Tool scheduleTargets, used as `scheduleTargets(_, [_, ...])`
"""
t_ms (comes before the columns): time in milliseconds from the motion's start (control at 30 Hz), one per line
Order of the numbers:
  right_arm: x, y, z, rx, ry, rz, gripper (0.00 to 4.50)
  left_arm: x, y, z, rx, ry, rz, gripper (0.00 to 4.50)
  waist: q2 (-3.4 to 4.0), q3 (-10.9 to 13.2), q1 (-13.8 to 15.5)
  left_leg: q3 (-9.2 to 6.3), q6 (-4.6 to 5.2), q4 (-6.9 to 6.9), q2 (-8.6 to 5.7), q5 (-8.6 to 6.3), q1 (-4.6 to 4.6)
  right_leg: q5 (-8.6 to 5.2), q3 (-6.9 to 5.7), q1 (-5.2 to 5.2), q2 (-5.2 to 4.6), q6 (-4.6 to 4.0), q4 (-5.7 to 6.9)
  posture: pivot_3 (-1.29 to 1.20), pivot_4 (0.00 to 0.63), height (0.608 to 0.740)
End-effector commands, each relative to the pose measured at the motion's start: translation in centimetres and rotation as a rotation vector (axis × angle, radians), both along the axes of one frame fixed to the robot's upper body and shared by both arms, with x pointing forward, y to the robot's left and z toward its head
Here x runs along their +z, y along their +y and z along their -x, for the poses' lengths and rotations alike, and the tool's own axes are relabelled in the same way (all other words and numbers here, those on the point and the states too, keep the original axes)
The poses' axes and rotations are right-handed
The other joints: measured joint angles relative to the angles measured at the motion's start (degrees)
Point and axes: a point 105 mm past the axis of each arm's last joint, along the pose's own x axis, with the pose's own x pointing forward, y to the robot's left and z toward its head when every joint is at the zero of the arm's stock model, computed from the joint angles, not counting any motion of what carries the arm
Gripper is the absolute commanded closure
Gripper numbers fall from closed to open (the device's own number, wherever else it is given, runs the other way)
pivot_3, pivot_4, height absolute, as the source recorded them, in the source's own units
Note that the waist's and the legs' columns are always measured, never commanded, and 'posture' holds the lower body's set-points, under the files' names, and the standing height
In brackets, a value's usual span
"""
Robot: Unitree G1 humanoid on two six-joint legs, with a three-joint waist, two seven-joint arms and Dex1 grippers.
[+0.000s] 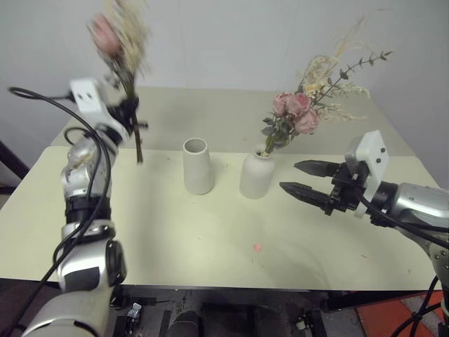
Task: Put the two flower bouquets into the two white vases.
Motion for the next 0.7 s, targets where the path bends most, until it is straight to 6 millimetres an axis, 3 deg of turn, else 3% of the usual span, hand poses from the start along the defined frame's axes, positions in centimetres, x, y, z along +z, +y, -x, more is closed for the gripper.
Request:
scheduleTargets(33, [1.1,0.4,0.5,-0.006,-0.087,-0.006,1.24,4.4,-0.6,1.6,-0.209,-0.217,0.215,4.39,-0.01,0.0,-0.06,0.0,0.01,0.02,-0.05,0.0,-0.03,0.02,0.0,0.0,-0.03,0.03,-0.03,0.0,0.15,0.74])
scheduleTargets(233, [0.6,0.4,0.8,-0.041,-0.093,-0.015,1.24,4.1,-5.0,1.0,-0.445,-0.214,0.17,4.39,-0.01,-0.01,-0.29,-0.05,0.03,0.05,-0.22,0.0,0.06,0.01,-0.04,0.16,-0.12,0.08,-0.04,0.0,0.15,0.74])
scheduleTargets(533, [0.2,-0.1,0.9,-0.104,-0.108,-0.015,1.24,1.1,-7.6,-0.4,-0.536,-0.121,0.194,4.39,-0.02,-0.01,-0.98,-0.05,0.05,0.07,-0.23,0.0,0.04,0.02,-0.01,0.14,-0.12,0.09,-0.06,0.0,0.15,0.74])
scheduleTargets(700, [0.0,-0.5,0.7,-0.129,-0.105,-0.013,1.24,0.3,-9.4,-0.4,-0.549,-0.107,0.094,4.39,-0.02,-0.01,-1.13,-0.06,0.05,0.05,-0.22,0.0,0.06,0.02,0.0,0.14,-0.1,0.09,-0.05,0.0,0.15,0.74])
